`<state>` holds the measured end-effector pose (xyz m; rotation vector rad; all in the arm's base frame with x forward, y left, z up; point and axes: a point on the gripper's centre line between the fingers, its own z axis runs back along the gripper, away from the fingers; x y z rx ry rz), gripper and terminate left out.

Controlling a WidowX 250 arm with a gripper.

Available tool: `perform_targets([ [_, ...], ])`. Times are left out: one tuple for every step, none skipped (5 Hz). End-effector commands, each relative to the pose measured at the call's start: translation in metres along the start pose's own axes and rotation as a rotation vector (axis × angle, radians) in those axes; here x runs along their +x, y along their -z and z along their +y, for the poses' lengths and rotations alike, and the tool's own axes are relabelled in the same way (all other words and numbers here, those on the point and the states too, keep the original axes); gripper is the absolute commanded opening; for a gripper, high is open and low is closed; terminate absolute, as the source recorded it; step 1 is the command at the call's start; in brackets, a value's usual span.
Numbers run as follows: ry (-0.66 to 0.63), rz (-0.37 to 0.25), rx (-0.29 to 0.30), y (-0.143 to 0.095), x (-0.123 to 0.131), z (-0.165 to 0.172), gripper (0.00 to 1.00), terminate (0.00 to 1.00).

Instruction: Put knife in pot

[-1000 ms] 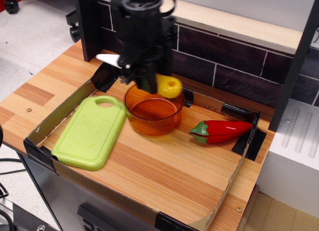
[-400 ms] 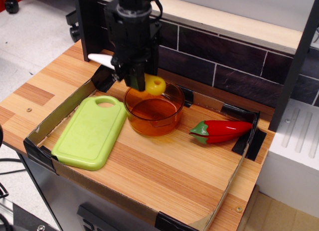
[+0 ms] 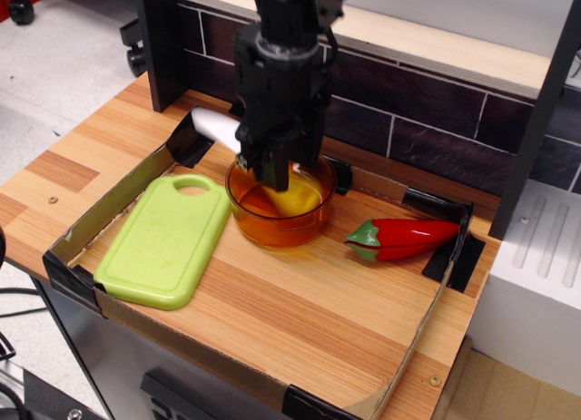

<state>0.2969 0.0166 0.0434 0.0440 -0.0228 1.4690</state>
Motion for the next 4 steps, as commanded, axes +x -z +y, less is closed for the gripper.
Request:
perform_targets([
  [-0.010,0.008,-0.061,-0.028,0.000,-0.008,1.00,0.00],
  [0.023,0.033,-0.068,-0.045,-0.007,-0.005,1.00,0.00],
  [0.120,0.062,-0.077,-0.076,-0.010,-0.002,1.00,0.00],
  [0.120,0.062,-0.077,-0.076,-0.010,-0.002,1.00,1.00],
])
